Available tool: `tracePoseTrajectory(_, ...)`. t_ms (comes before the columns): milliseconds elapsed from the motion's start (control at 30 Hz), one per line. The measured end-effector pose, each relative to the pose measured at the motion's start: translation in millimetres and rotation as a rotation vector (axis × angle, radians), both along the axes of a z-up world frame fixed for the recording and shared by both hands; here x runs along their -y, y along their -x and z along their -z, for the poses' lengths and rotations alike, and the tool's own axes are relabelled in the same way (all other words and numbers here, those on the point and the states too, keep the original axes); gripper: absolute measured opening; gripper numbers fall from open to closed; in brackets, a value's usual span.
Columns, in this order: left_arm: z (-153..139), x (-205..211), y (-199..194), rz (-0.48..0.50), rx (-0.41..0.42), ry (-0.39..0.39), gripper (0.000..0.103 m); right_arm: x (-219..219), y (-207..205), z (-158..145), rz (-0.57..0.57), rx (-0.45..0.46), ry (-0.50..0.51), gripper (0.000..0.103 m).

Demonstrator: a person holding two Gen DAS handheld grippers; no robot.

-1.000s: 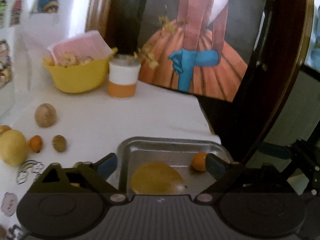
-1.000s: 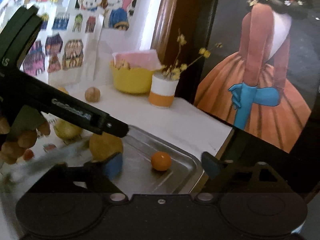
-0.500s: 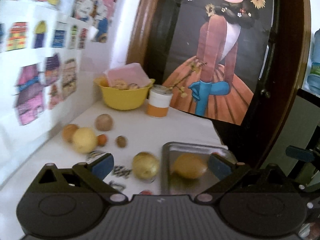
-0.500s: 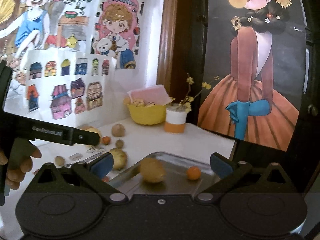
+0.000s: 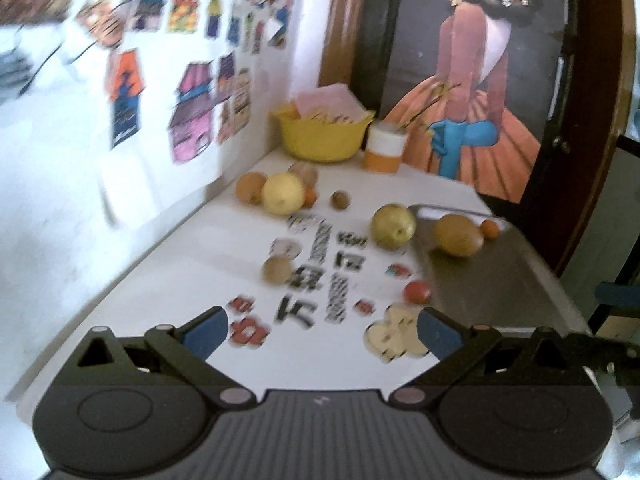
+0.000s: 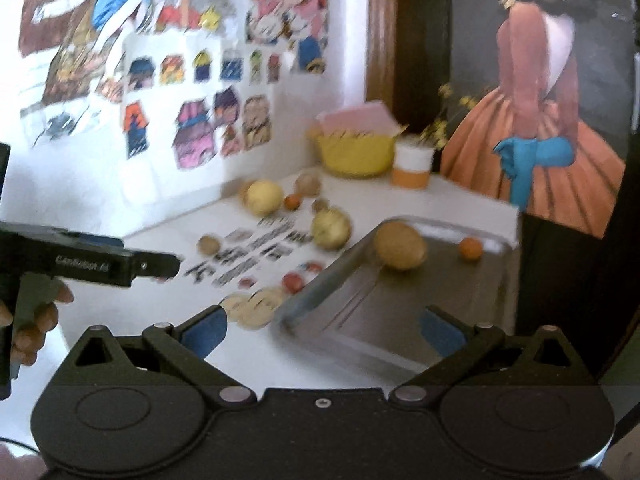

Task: Organize fruits
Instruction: 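Withdraw both tools from the tray back over the remaining fruits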

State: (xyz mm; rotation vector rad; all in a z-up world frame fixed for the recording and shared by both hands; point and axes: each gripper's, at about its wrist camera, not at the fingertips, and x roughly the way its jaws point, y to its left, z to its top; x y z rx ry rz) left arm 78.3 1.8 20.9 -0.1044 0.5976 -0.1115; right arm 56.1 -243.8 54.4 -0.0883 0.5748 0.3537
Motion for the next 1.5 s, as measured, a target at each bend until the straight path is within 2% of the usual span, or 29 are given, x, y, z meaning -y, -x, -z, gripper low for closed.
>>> tracePoseTrajectory(133,10,-13,7,-0.05,-0.04,-0.052,0.103,-18,1,13,-0.035,-0.072,0.0,0.102)
tracePoseTrajectory(333,18,-29,9,-0.072,-0.065,-0.062,0.103,-33,-13,25,-0.075,-0.127,-0.007,0.102)
tracePoseTrajectory(533,20,-39,-3,-0.091,-0.077,-0.069,0.103,-43,-38,28,-0.117,-0.115,0.033,0.102)
tracePoseTrajectory(667,16,-42,-19,-0.046,-0.073,-0.06,0.103,-46,-58,27,-0.148,-0.102,0.06,0.102)
tracePoseTrajectory(967,16,-29,-56,0.024,-0.043,-0.115,0.103,-54,-88,28,-0.211,-0.073,0.097,0.102)
tracePoseTrajectory(1133,22,-23,-77,0.052,-0.048,-0.114,0.103,-58,-102,31,-0.217,-0.057,0.132,0.088)
tracePoseTrajectory(1367,32,-17,-100,0.022,-0.04,-0.138,0.102,-57,-123,37,-0.221,-0.064,0.145,0.083)
tracePoseTrajectory(1500,35,-18,-111,0.019,-0.063,-0.128,0.102,-58,-131,42,-0.225,-0.072,0.145,0.069)
